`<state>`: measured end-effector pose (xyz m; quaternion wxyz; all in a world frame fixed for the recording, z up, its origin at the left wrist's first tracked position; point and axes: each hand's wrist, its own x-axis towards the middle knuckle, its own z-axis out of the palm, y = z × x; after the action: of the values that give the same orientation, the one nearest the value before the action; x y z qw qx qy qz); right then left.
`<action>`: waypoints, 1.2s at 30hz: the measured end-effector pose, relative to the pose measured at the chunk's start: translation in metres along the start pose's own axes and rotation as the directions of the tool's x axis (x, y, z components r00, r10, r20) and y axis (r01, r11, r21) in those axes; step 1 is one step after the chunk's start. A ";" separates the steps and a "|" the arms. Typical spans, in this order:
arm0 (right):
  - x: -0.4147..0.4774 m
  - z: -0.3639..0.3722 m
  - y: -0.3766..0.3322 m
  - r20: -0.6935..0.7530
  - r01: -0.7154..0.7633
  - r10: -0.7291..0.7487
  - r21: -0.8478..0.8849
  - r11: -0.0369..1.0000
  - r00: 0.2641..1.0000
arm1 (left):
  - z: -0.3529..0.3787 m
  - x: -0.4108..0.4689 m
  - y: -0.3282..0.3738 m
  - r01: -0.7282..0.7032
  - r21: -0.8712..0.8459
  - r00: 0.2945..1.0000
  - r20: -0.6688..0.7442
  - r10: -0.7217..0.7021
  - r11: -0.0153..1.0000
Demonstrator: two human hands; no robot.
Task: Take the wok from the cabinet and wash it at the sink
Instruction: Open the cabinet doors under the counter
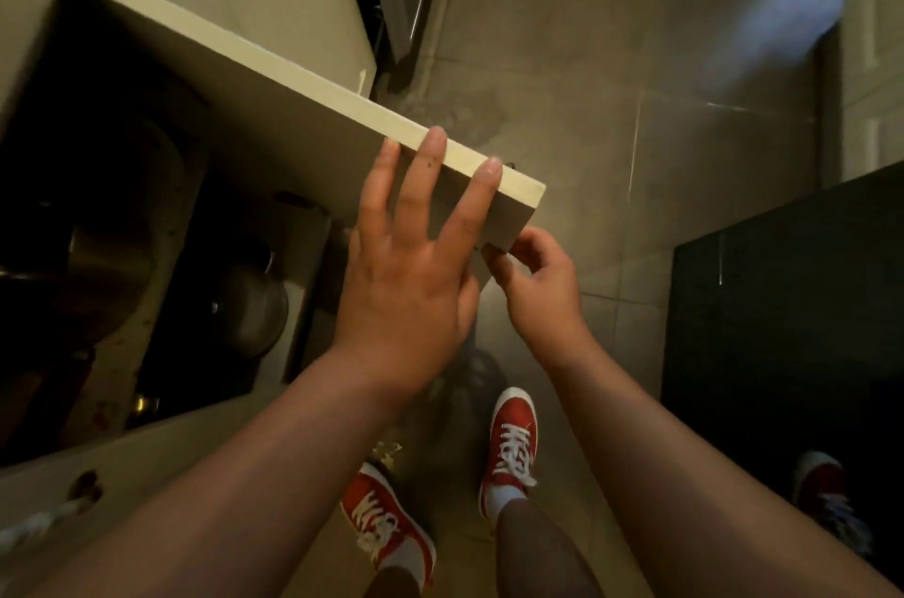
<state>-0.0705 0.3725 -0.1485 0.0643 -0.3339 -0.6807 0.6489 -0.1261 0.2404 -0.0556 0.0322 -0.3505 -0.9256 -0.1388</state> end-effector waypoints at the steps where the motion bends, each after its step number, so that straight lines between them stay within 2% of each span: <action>1: 0.010 -0.004 -0.001 0.003 0.003 -0.003 -0.004 1.000 1.000 | 0.002 0.009 0.007 0.028 0.005 1.000 0.005 -0.028 1.000; 14: 0.108 -0.025 -0.032 0.010 0.049 -0.049 0.000 0.999 0.999 | 0.018 0.098 0.050 0.276 0.054 0.961 0.011 -0.277 0.960; 23: 0.140 -0.030 -0.063 0.083 -0.034 0.033 0.011 0.999 0.996 | 0.014 0.130 0.049 0.302 0.047 0.952 0.036 -0.303 0.952; 28: 0.144 -0.026 -0.064 0.057 -0.068 0.067 0.014 0.998 0.996 | 0.006 0.111 0.034 0.257 -0.095 0.966 0.065 -0.251 0.962; 32: 0.120 -0.015 -0.050 -0.027 -0.170 0.171 0.029 0.985 0.985 | 0.002 0.041 0.013 0.408 -0.244 0.905 0.236 -0.354 0.880; 34: 0.091 -0.004 -0.043 -0.043 -0.224 0.221 -0.070 0.972 0.974 | 0.000 -0.004 0.001 0.529 -0.260 0.833 0.343 -0.435 0.808; 36: 0.057 0.012 -0.035 0.023 -0.242 0.250 -0.183 0.953 0.968 | -0.003 -0.048 -0.011 0.667 -0.289 0.730 0.437 -0.526 0.687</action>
<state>-0.1335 0.3958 -0.1378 -0.0630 -0.4055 -0.6905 0.5956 -0.0969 0.2008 -0.0625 -0.2429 -0.0411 -0.9273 -0.2817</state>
